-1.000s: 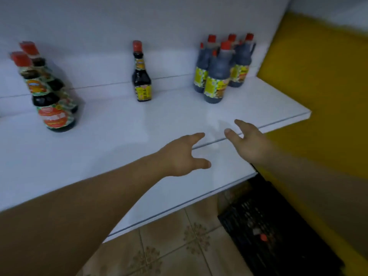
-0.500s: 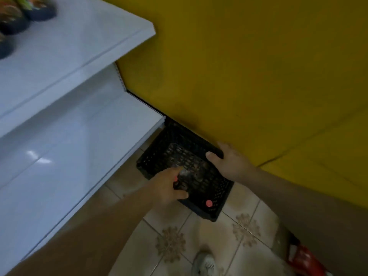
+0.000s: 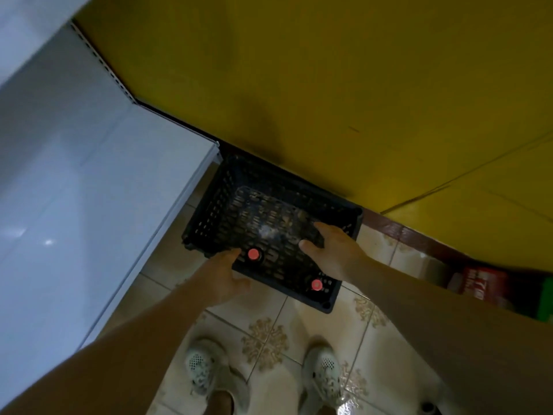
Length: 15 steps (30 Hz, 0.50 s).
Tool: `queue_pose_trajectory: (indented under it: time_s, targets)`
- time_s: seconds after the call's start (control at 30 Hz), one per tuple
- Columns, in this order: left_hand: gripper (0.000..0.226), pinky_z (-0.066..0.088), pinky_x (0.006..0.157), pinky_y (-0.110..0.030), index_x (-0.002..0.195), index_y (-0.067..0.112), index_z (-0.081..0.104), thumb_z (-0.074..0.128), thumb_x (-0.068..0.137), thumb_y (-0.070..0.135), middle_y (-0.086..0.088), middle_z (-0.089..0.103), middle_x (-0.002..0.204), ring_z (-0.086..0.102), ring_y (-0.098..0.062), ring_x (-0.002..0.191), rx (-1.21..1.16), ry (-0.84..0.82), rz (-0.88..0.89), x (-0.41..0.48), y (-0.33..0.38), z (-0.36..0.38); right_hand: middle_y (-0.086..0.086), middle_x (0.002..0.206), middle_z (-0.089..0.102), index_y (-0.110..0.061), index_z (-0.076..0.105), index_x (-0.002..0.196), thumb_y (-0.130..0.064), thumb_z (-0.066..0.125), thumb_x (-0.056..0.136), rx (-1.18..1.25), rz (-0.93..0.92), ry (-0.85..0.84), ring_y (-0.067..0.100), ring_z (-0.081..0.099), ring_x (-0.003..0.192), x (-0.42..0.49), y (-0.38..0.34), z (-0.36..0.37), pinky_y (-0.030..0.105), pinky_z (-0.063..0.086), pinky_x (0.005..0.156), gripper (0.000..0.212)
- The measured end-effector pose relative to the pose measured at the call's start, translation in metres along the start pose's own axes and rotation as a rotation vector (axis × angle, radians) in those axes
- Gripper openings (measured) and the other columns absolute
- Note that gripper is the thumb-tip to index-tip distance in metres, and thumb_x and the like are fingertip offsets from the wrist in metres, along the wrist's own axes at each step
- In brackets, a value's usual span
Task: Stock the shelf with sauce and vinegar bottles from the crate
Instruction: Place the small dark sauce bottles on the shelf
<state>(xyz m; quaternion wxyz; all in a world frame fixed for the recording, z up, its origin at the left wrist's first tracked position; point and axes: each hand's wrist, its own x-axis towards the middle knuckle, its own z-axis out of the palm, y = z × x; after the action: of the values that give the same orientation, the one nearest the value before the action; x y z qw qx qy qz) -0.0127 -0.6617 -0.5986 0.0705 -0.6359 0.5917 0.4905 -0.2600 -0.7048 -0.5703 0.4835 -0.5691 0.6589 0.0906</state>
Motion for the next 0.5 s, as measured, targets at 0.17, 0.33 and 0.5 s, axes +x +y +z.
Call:
queue_pose_trajectory:
  time_s: [0.17, 0.33, 0.5]
  targets:
    - [0.091, 0.013, 0.117, -0.037, 0.151, 0.016, 0.008, 0.06, 0.085, 0.051, -0.005, 0.008, 0.158, 0.009, -0.019, 0.145, 0.282, -0.077, 0.034, 0.041, -0.041, 0.002, 0.006, 0.158, 0.02, -0.023, 0.016, 0.154, -0.057, 0.045, 0.094, -0.017, 0.016, -0.048, 0.029, 0.03, 0.14, 0.058, -0.024, 0.047, 0.038, 0.035, 0.108, 0.074]
    - [0.091, 0.001, 0.117, -0.047, 0.151, 0.018, 0.008, 0.048, 0.084, 0.064, -0.002, 0.005, 0.159, -0.001, -0.021, 0.145, 0.573, -0.074, 0.04, 0.091, -0.07, 0.016, 0.011, 0.15, 0.037, -0.017, 0.026, 0.15, -0.034, 0.058, 0.095, -0.107, -0.05, -0.153, 0.031, 0.042, 0.131, 0.135, -0.024, 0.11, 0.039, 0.043, 0.103, 0.066]
    - [0.094, 0.0, 0.116, -0.046, 0.15, 0.016, 0.01, 0.038, 0.081, 0.073, -0.003, 0.013, 0.157, 0.004, -0.021, 0.145, 0.629, -0.099, 0.02, 0.127, -0.088, 0.041, 0.012, 0.14, 0.045, -0.025, 0.035, 0.144, -0.02, 0.062, 0.092, -0.275, -0.178, -0.226, 0.035, 0.05, 0.12, 0.192, -0.01, 0.155, 0.042, 0.047, 0.095, 0.059]
